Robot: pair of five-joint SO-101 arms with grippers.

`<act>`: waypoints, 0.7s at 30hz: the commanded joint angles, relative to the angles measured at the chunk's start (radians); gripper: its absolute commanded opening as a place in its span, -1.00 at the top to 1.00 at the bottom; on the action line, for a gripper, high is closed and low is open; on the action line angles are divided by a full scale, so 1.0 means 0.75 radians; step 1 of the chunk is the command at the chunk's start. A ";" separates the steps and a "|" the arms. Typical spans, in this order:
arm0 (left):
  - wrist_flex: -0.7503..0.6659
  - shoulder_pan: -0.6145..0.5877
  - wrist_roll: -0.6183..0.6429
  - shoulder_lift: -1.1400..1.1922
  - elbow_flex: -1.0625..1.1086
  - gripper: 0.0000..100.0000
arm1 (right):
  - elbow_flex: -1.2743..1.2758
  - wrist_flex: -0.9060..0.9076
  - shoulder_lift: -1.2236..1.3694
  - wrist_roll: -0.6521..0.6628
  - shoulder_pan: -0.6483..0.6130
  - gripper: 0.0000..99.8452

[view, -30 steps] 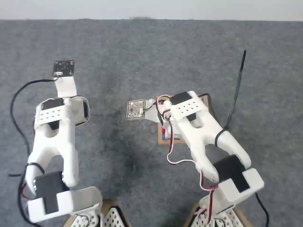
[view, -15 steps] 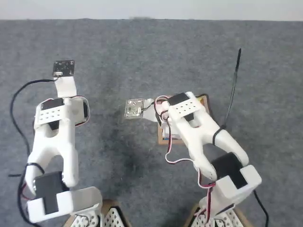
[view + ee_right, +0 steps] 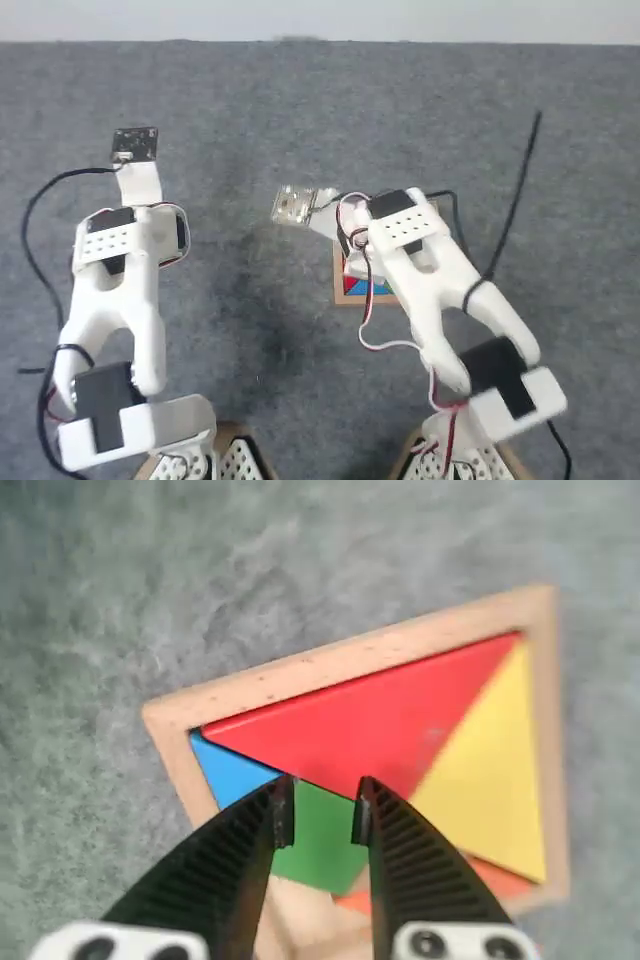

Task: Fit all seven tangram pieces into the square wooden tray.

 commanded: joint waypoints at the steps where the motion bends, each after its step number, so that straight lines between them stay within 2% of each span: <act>1: 0.006 0.014 0.010 -0.008 -0.030 0.98 | -0.035 0.101 -0.195 -0.158 0.079 0.77; 6: 0.002 0.014 0.010 -0.008 -0.032 0.98 | 0.080 0.140 -0.429 -0.338 0.304 0.97; 11: 0.000 0.014 0.010 -0.008 -0.032 0.98 | 0.356 0.118 -0.719 -0.481 0.623 0.98; 15: 0.000 0.014 0.010 -0.008 -0.032 0.98 | 0.708 -0.017 -0.999 -0.442 0.832 0.98; 21: 0.000 0.014 0.010 -0.008 -0.032 0.98 | 1.148 -0.056 -1.413 -0.358 0.948 0.98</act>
